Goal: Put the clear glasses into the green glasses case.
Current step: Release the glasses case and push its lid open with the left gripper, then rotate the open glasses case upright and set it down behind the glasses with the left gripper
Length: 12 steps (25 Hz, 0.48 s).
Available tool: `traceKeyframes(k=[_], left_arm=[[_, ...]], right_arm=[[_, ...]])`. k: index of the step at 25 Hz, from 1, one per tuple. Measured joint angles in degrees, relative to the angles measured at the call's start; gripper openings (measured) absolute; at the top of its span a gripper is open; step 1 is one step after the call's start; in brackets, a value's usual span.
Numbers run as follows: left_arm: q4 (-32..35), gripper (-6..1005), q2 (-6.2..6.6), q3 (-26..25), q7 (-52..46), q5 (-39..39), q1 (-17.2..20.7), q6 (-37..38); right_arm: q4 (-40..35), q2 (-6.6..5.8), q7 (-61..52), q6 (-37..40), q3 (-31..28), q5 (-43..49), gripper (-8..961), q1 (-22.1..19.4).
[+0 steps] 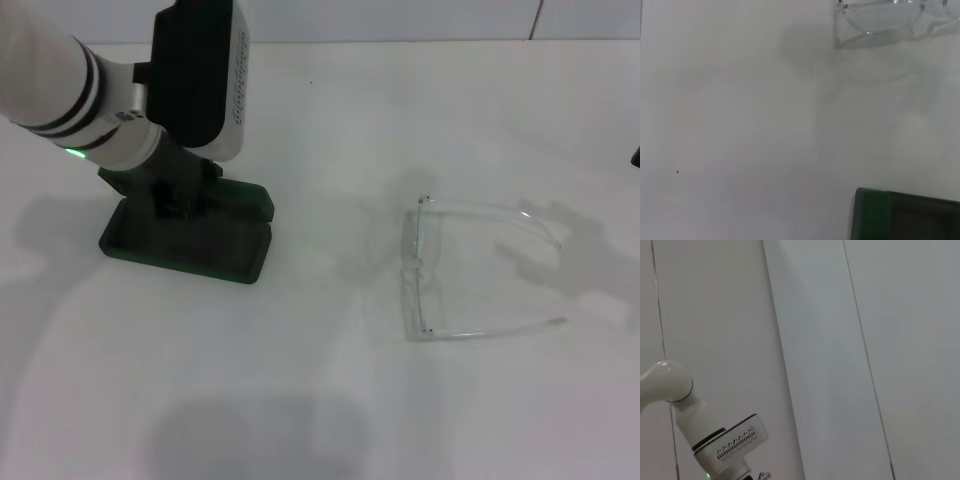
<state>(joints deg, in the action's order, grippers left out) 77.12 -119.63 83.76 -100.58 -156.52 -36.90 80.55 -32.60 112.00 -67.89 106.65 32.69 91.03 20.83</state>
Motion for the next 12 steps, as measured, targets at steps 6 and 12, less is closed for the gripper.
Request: traceKeyframes(k=[6,12], left_arm=[[0.41,374,-0.03,-0.01,-0.10,-0.98,0.45,0.33],[1.70,204,-0.06,-0.29,-1.14,-1.42,0.71,1.02]], right_arm=[[0.00,-0.05,-0.11,0.00,0.00,0.00,693,0.06],[-2.40,-0.19,-2.58,-0.26,0.39,0.44,690,0.53]])
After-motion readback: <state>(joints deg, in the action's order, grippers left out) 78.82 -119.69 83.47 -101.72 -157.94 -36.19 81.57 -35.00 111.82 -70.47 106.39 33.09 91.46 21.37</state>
